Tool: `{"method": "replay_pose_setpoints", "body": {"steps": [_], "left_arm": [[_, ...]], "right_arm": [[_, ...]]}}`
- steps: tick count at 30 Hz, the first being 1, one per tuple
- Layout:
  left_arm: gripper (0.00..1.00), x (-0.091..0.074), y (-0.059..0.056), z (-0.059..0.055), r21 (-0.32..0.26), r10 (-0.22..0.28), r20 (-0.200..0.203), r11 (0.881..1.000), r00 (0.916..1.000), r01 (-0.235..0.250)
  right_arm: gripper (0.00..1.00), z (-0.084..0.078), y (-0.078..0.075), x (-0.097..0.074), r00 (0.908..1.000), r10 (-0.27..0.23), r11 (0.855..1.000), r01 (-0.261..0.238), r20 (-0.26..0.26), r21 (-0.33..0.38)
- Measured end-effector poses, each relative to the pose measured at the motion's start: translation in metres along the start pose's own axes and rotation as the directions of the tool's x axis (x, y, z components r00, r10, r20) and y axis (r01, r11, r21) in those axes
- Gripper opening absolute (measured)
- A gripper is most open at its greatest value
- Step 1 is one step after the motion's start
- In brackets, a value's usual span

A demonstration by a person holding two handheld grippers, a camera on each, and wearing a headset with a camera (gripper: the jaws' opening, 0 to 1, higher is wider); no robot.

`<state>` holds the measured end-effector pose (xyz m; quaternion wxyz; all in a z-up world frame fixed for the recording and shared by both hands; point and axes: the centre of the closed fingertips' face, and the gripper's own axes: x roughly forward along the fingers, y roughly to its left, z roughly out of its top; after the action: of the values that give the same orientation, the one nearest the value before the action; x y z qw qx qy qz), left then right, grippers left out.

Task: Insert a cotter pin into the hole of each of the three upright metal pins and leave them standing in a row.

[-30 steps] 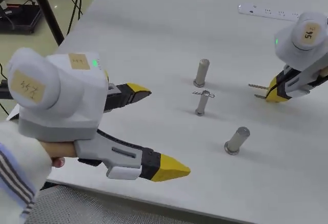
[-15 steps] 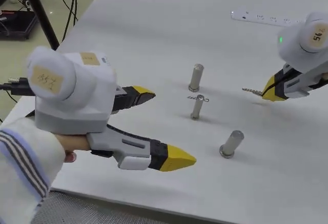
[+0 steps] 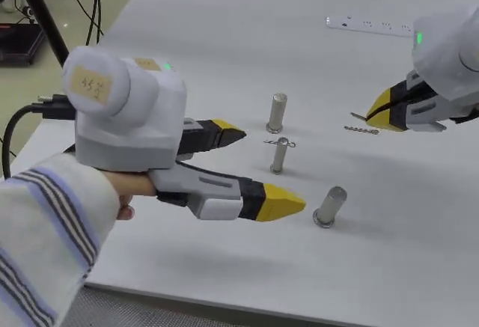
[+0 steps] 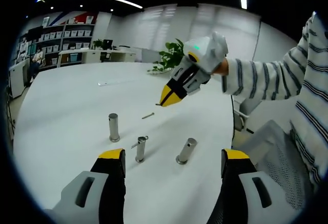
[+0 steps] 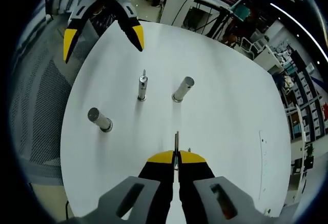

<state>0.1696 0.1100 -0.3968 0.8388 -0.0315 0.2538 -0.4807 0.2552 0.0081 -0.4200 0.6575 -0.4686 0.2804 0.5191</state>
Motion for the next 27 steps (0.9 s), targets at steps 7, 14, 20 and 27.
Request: {"method": "replay_pose_setpoints", "body": {"steps": [7,14,20,27], "left_arm": [[0.66,0.010,-0.002,0.018,-0.109,-0.020,0.062,0.994,0.9979,0.026],[0.59,0.020,-0.003,0.028,-0.118,-0.026,0.068,0.992,0.9974,0.034],[0.51,0.030,-0.004,0.033,-0.149,-0.034,0.069,0.988,0.9970,0.044],[0.42,0.039,-0.008,0.040,-0.178,-0.049,0.083,0.982,0.9953,0.063]], "right_arm": [[0.00,0.013,0.011,-0.010,0.9971,-0.058,0.998,0.058,0.050,-0.008],[0.00,0.027,0.021,-0.018,0.9897,-0.102,0.994,0.104,0.101,-0.016],[0.00,0.038,0.021,-0.024,0.9810,-0.133,0.990,0.138,0.141,-0.025],[0.00,0.050,0.025,-0.037,0.9718,-0.157,0.986,0.165,0.176,-0.034]]}}
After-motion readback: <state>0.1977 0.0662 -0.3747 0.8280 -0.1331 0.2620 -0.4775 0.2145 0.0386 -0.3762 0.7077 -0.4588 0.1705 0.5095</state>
